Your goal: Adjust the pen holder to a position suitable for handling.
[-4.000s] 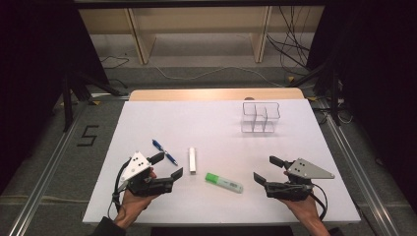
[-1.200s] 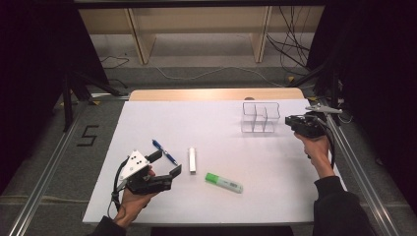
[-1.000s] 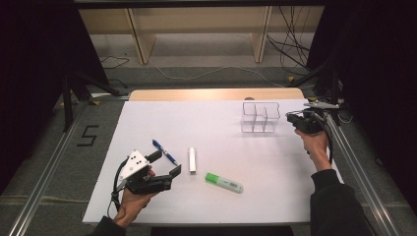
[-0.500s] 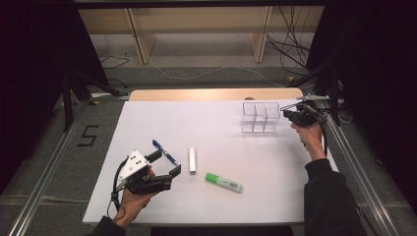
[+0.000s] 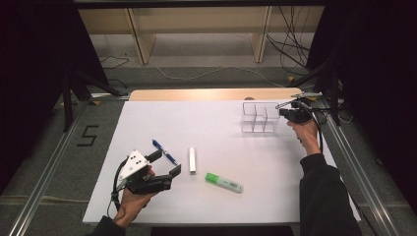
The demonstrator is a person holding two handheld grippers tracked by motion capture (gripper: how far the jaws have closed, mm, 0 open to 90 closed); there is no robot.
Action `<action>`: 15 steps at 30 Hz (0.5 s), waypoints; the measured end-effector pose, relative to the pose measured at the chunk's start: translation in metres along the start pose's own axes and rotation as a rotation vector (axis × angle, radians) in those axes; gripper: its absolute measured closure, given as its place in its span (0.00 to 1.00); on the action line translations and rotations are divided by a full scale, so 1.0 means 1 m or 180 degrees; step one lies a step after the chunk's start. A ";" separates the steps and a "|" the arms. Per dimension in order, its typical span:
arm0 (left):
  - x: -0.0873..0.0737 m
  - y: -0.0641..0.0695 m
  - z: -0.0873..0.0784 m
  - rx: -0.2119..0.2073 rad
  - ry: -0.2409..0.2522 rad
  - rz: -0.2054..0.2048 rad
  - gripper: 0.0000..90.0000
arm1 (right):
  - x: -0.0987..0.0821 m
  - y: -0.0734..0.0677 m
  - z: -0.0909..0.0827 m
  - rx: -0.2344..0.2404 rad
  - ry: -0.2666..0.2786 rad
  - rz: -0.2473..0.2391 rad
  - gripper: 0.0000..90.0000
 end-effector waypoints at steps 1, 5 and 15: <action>0.000 0.000 0.000 -0.0002 -0.0021 0.0015 0.17 | 0.000 0.000 0.000 0.0000 0.0000 0.0000 1.00; 0.000 0.000 0.000 0.0001 -0.0015 0.0018 0.16 | 0.001 -0.004 0.003 -0.0021 -0.0037 -0.0033 1.00; 0.000 0.000 0.000 0.0002 -0.0008 0.0006 0.17 | 0.003 -0.006 0.006 0.0008 -0.0013 -0.0022 1.00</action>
Point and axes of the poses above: each handheld gripper's, and its own axes: z roughly forward along the jaws, x roughly out of its top, y roughly to its right, the point moved 5 cm from there along z, roughly forward along the jaws, and after that the axes turned 9 degrees about -x, right-handed, at the moved point
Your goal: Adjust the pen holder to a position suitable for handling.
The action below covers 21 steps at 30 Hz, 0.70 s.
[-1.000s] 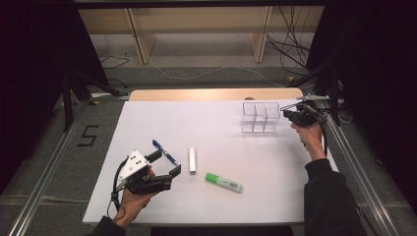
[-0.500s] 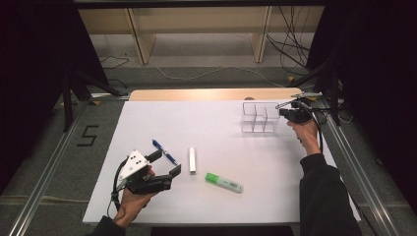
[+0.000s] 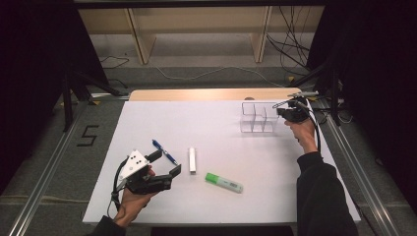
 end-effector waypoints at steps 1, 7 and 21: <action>0.000 0.000 0.000 -0.0001 -0.0014 0.0014 0.17 | 0.000 -0.001 0.000 0.0003 -0.0001 -0.0010 1.00; 0.000 0.000 0.000 0.0002 0.0000 0.0009 0.17 | 0.005 -0.014 0.004 0.0046 -0.0012 -0.0089 1.00; 0.000 -0.001 0.000 0.0003 -0.0006 0.0020 0.17 | 0.011 -0.050 0.013 0.0177 0.0023 -0.0214 1.00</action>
Point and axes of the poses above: each handheld gripper's, and its own axes: z roughly forward along the jaws, x roughly out of its top, y roughly to its right, the point moved 5 cm from there along z, roughly forward along the jaws, and after that the axes turned 9 degrees about -x, right-handed, at the moved point
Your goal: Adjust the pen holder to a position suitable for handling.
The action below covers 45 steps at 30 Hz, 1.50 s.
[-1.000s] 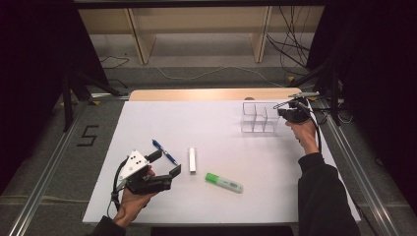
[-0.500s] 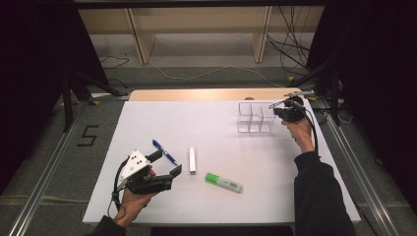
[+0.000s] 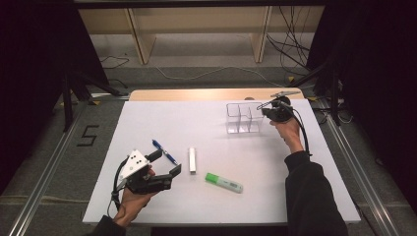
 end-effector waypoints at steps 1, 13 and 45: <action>0.000 0.000 0.000 -0.0002 -0.0003 0.0009 0.17 | 0.000 -0.002 0.000 0.0016 0.0005 -0.0009 1.00; 0.000 0.000 0.000 -0.0005 0.0004 -0.0006 0.17 | 0.002 -0.025 0.000 0.0106 0.0005 -0.0063 1.00; 0.000 0.000 0.000 0.0004 -0.0006 0.0001 0.17 | -0.007 -0.066 -0.014 0.0345 0.0040 -0.0220 1.00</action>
Point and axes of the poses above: each handheld gripper's, and its own axes: z roughly forward along the jaws, x roughly out of its top, y roughly to its right, the point moved 5 cm from there along z, roughly forward along the jaws, and after that the axes turned 9 degrees about -x, right-handed, at the moved point
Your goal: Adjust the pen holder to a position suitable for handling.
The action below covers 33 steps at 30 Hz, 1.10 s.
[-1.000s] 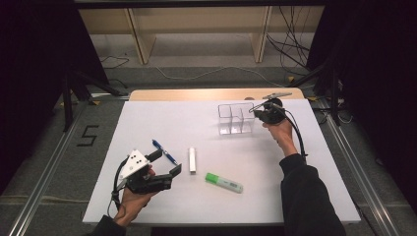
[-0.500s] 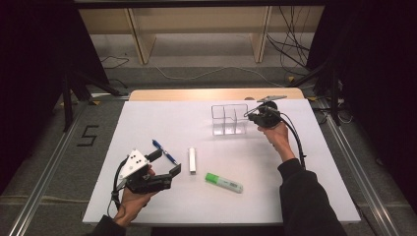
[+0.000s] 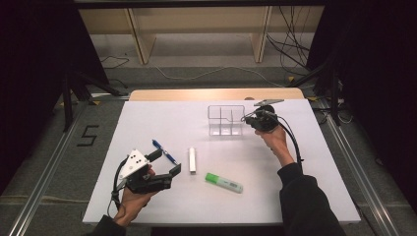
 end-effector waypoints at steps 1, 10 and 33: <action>0.000 0.000 0.000 0.0000 -0.0004 0.0005 0.17 | 0.001 -0.002 0.001 0.0001 0.0001 0.0000 1.00; 0.000 0.000 0.000 -0.0003 0.0002 -0.0011 0.17 | 0.006 -0.010 0.005 -0.0003 0.0023 -0.0042 1.00; 0.000 0.000 -0.001 0.0005 0.0004 -0.0002 0.17 | 0.011 -0.017 0.010 0.0026 0.0011 -0.0012 0.85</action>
Point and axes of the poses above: each handheld gripper's, and its own axes: z roughly forward along the jaws, x roughly out of its top, y roughly to its right, the point moved 5 cm from there along z, roughly forward along the jaws, and after that the axes turned 9 degrees about -x, right-handed, at the moved point
